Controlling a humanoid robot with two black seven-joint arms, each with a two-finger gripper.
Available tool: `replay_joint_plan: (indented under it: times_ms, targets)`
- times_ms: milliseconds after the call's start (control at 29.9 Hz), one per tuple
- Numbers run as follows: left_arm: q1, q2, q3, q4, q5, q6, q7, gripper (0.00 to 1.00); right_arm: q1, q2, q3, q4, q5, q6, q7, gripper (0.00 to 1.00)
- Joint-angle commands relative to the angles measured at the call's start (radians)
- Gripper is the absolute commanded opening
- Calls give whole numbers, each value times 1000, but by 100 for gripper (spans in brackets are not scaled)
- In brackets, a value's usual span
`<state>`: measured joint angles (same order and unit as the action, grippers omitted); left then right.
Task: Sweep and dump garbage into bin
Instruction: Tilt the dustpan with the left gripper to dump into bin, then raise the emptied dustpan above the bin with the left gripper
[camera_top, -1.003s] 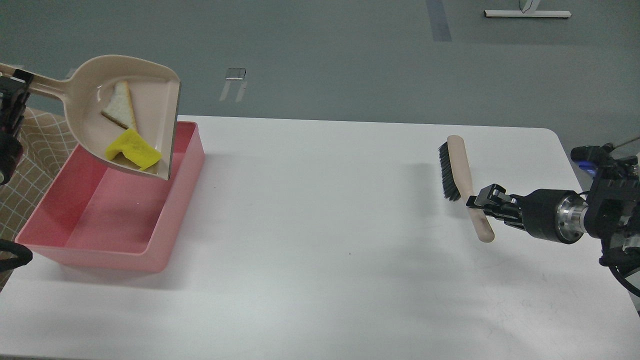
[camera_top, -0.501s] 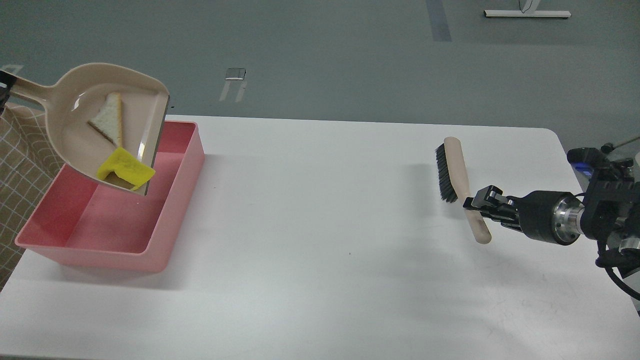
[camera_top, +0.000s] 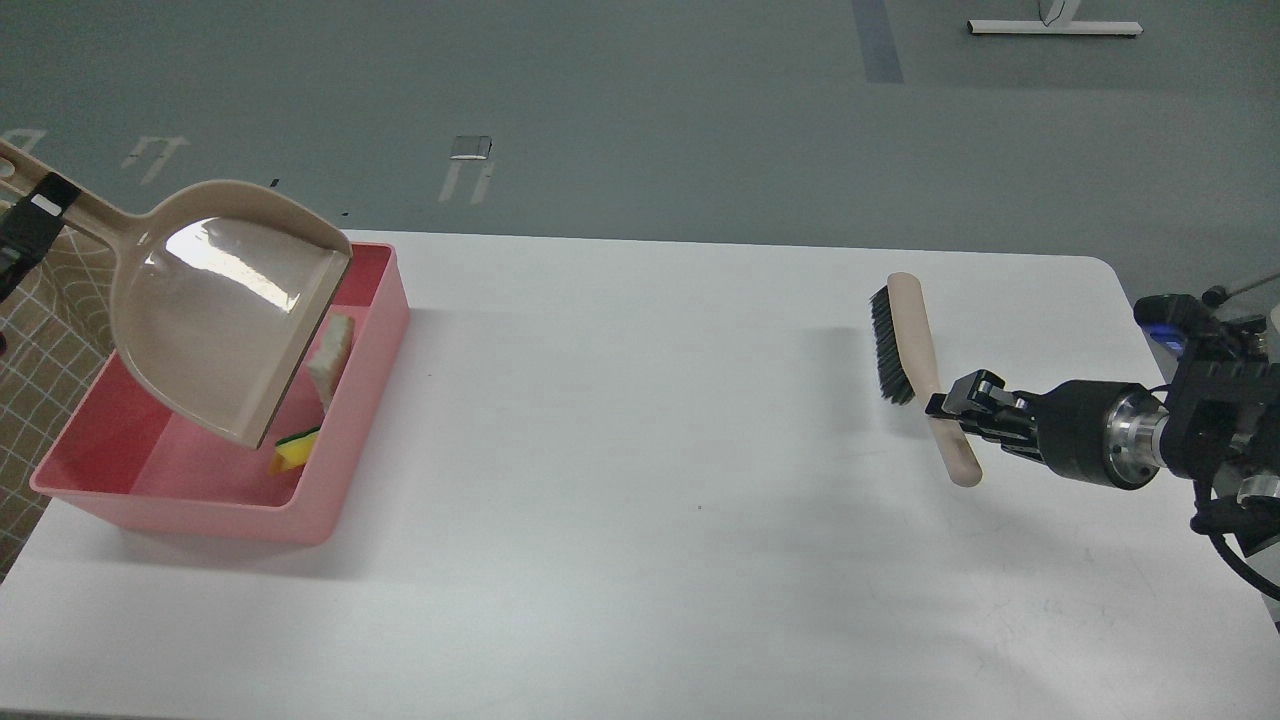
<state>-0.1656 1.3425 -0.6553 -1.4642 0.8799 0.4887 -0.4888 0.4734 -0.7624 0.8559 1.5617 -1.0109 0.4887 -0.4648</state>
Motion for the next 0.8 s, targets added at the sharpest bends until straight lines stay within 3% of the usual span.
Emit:
replay_joint_plan:
  times_ms: [0, 769]
  targets:
    - [0, 6, 8, 4, 50, 0, 0, 0, 1, -1, 0, 0, 0, 0, 0, 0]
    - [-21, 15, -17, 58, 42, 0, 0, 0, -1, 3, 0, 0, 0, 0, 0, 0]
